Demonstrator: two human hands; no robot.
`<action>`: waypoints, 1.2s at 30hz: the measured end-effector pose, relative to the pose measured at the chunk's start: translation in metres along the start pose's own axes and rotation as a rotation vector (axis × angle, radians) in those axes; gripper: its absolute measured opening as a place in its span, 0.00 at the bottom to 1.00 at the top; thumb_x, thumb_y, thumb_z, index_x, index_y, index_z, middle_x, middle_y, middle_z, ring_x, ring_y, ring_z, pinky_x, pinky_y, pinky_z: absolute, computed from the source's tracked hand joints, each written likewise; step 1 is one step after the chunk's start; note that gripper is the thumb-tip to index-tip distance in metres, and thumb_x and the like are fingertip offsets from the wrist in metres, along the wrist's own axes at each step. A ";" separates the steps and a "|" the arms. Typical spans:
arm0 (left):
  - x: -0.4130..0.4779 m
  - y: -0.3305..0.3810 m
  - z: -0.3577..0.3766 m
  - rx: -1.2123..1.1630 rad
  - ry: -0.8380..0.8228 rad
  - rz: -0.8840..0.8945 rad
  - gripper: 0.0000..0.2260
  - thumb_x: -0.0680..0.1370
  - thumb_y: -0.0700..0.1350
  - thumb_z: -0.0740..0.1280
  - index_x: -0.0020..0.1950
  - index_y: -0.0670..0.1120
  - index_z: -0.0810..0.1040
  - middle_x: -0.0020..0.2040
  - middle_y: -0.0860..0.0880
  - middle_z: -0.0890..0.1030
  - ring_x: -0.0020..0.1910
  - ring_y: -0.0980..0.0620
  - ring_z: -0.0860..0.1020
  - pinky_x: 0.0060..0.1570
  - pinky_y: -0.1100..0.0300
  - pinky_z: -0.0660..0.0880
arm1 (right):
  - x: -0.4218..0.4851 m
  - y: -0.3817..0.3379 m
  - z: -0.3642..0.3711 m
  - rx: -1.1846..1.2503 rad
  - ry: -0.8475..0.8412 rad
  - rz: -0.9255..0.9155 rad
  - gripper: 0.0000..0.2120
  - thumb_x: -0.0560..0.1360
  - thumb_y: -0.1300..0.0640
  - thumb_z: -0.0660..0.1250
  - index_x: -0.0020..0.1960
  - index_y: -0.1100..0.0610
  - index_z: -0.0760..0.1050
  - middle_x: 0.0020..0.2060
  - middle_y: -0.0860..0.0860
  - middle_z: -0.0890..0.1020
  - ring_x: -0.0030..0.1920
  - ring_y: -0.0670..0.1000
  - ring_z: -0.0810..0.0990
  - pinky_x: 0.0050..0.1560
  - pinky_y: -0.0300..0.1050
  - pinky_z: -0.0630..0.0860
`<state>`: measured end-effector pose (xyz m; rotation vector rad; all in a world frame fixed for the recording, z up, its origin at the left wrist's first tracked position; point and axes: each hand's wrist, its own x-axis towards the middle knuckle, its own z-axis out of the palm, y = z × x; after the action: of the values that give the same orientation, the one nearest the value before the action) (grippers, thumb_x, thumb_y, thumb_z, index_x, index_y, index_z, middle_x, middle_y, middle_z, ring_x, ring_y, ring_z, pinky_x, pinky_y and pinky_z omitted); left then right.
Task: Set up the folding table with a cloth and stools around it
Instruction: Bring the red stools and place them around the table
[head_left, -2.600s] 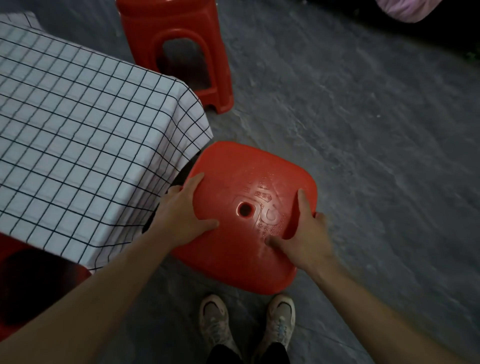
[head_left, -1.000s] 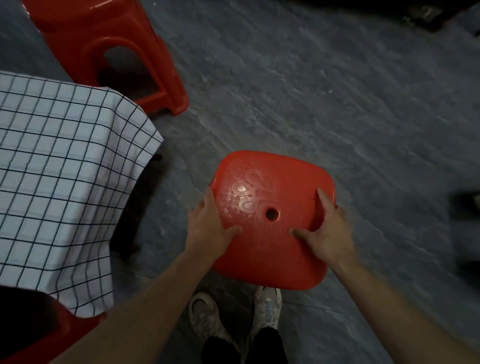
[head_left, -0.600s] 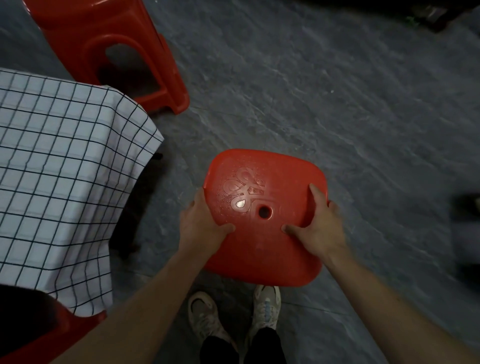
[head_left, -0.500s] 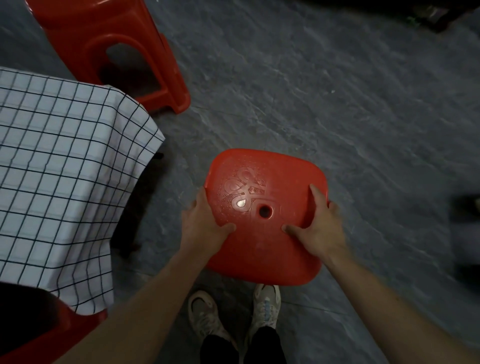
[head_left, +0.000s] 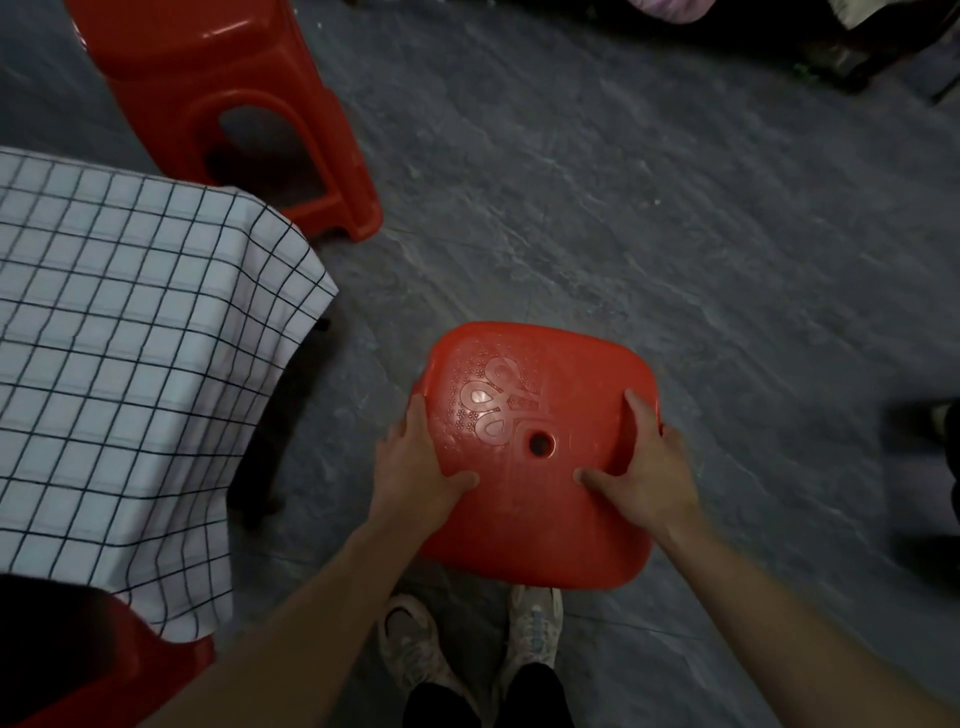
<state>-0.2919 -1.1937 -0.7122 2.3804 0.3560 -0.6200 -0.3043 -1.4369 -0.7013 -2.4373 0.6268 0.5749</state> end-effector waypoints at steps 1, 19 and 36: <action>-0.001 -0.002 -0.003 -0.006 -0.027 0.011 0.52 0.63 0.49 0.80 0.78 0.50 0.52 0.70 0.45 0.70 0.68 0.43 0.69 0.67 0.45 0.69 | -0.001 -0.002 -0.001 -0.028 0.004 0.009 0.56 0.64 0.47 0.81 0.79 0.43 0.48 0.70 0.61 0.63 0.70 0.61 0.66 0.68 0.59 0.68; -0.103 0.020 -0.140 -0.041 0.182 0.121 0.32 0.73 0.52 0.73 0.73 0.44 0.67 0.67 0.45 0.73 0.66 0.46 0.72 0.63 0.56 0.68 | -0.092 -0.090 -0.055 0.032 0.039 -0.264 0.42 0.71 0.48 0.75 0.78 0.54 0.58 0.71 0.59 0.68 0.73 0.59 0.63 0.72 0.50 0.60; -0.414 0.063 -0.287 -0.284 0.518 -0.001 0.28 0.75 0.54 0.71 0.71 0.46 0.70 0.68 0.47 0.74 0.67 0.48 0.72 0.66 0.50 0.70 | -0.382 -0.196 -0.185 0.180 -0.041 -0.693 0.35 0.72 0.51 0.74 0.74 0.58 0.65 0.68 0.58 0.73 0.69 0.56 0.69 0.66 0.41 0.62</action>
<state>-0.5210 -1.0940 -0.2705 2.2318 0.6212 0.0615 -0.4557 -1.2870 -0.2855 -2.2603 -0.1900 0.2619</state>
